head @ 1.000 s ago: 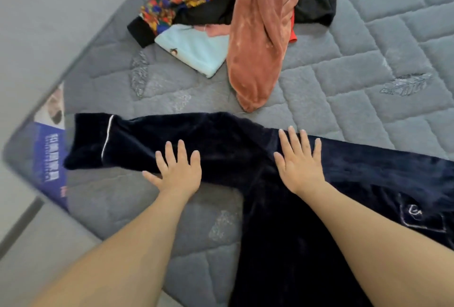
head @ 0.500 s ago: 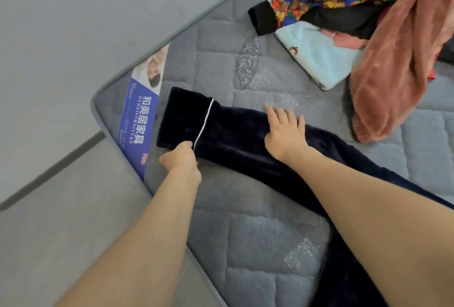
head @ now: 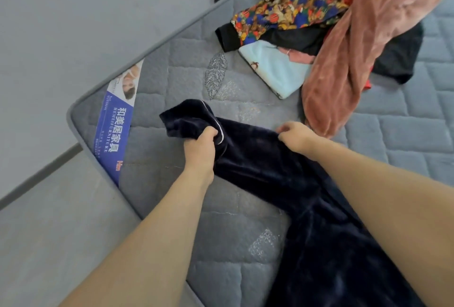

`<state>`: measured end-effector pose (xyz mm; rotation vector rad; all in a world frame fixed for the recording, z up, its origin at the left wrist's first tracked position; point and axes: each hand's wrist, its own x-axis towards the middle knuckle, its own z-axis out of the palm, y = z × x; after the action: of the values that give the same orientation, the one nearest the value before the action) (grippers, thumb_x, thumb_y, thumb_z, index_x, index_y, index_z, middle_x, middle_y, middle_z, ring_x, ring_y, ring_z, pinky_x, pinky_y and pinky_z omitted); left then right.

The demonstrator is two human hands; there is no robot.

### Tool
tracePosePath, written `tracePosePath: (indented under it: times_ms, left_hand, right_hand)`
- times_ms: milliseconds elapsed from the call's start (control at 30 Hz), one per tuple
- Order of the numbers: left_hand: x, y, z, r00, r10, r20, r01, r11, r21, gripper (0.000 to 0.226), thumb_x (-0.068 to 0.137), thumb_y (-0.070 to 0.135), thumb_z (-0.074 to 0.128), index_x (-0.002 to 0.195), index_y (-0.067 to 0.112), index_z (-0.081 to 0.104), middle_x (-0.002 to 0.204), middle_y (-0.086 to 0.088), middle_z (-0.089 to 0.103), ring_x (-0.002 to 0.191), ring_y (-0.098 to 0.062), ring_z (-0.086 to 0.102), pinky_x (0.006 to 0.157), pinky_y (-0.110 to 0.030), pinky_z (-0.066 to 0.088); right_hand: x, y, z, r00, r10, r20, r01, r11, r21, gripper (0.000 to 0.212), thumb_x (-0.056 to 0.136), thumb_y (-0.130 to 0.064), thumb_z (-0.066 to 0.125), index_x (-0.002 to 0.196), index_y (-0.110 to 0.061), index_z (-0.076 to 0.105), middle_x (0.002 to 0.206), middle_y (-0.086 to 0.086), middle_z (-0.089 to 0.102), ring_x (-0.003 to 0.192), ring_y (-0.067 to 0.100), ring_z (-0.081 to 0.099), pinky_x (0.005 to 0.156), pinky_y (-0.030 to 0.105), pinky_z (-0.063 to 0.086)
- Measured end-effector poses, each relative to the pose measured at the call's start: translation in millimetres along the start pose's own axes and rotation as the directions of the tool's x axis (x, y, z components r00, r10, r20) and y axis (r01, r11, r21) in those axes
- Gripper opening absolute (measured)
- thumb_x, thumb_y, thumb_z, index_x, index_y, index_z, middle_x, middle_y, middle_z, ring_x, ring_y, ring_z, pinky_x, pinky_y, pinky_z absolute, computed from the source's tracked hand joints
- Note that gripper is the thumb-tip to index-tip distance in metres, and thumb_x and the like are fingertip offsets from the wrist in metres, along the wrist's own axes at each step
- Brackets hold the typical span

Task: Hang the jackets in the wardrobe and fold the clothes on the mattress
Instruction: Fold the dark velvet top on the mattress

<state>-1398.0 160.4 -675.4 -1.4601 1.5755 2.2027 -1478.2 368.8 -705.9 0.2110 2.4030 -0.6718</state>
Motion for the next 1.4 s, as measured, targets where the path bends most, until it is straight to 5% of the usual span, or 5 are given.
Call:
tracePosePath:
  times_ms: [400, 733, 1033, 1300, 1400]
  left_hand:
    - [-171, -138, 167, 0.831, 0.2, 0.519, -0.461, 0.769, 0.442, 0.024, 0.087, 0.024, 0.057, 0.109, 0.015, 0.055, 0.105, -0.004, 0.065, 0.083, -0.008, 0.06, 0.068, -0.02, 0.045]
    - [-308, -332, 251, 0.321, -0.055, 0.945, -0.928, -0.217, 0.303, 0.026, 0.095, 0.033, 0.05, 0.115, 0.015, 0.051, 0.128, -0.003, 0.042, 0.109, -0.028, 0.045, 0.081, -0.044, 0.046]
    - [-278, -347, 239, 0.37, 0.082, 0.925, -0.813, -0.453, 0.365, 0.038, 0.094, 0.018, 0.047, 0.132, 0.019, 0.053, 0.145, -0.004, 0.043, 0.132, -0.028, 0.042, 0.107, -0.049, 0.036]
    - [-296, -377, 282, 0.731, -0.269, 0.627, -0.646, -0.57, 0.508, 0.071, 0.097, 0.038, 0.033, 0.156, 0.028, -0.005, 0.162, -0.006, -0.023, 0.148, -0.034, -0.022, 0.111, -0.072, 0.004]
    - [-333, -400, 304, 0.544, -0.124, 0.83, -0.711, -0.592, 0.378, 0.062, 0.088, 0.027, 0.046, 0.145, 0.012, 0.027, 0.161, -0.011, 0.009, 0.146, -0.032, 0.013, 0.112, -0.059, 0.025]
  right_hand:
    - [-129, 269, -66, 0.94, 0.342, -0.01, -0.256, 0.72, 0.646, 0.015, 0.097, -0.01, 0.05, 0.103, -0.003, 0.062, 0.084, 0.01, 0.053, 0.062, 0.016, 0.043, 0.044, 0.017, 0.034]
    - [-250, 466, -99, 0.893, 0.402, 0.204, -0.247, 0.058, 0.967, 0.082, 0.086, -0.08, 0.031, 0.118, -0.01, 0.061, 0.113, 0.014, 0.07, 0.107, 0.032, 0.066, 0.085, 0.045, 0.053]
    - [-235, 514, -66, 0.819, 0.569, -0.071, -0.258, 0.477, 0.84, 0.013, 0.093, -0.013, 0.055, 0.103, -0.01, 0.063, 0.104, 0.014, 0.069, 0.088, 0.027, 0.066, 0.076, 0.04, 0.058]
    - [-266, 592, -72, 0.718, 0.687, -0.113, -0.265, 0.419, 0.868, 0.026, 0.09, -0.03, 0.061, 0.113, -0.019, 0.06, 0.107, 0.001, 0.064, 0.097, 0.024, 0.063, 0.083, 0.042, 0.054]
    - [-300, 639, -78, 0.556, 0.819, -0.146, -0.356, 0.393, 0.848, 0.031, 0.091, -0.027, 0.055, 0.121, -0.018, 0.058, 0.117, 0.001, 0.06, 0.102, 0.023, 0.058, 0.079, 0.031, 0.042]
